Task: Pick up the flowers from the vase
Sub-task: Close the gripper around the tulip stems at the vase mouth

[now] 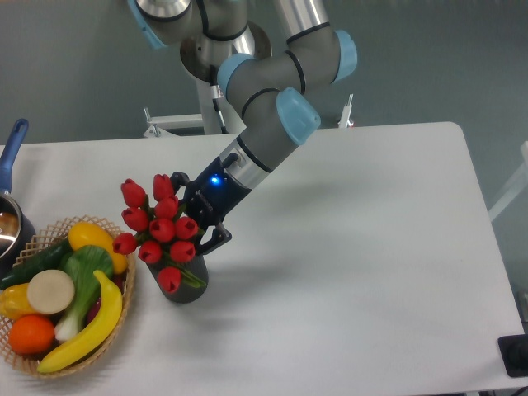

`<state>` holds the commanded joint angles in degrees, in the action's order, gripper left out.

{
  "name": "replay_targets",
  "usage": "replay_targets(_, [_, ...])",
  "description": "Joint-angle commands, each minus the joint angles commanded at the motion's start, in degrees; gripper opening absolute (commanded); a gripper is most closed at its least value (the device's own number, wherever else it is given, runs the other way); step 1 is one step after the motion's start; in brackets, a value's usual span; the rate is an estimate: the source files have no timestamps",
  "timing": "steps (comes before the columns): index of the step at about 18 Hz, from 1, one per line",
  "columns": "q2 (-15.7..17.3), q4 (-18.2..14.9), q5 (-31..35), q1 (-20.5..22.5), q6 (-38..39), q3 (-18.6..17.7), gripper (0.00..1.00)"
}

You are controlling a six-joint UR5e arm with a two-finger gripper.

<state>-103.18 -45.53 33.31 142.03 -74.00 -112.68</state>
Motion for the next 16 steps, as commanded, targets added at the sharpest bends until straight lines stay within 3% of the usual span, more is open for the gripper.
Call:
replay_targets(4, [0.00,0.00,-0.26,0.26,0.17,0.09,0.42])
replay_targets(16, [1.23,0.00,-4.12,1.58,0.70,-0.26,0.42])
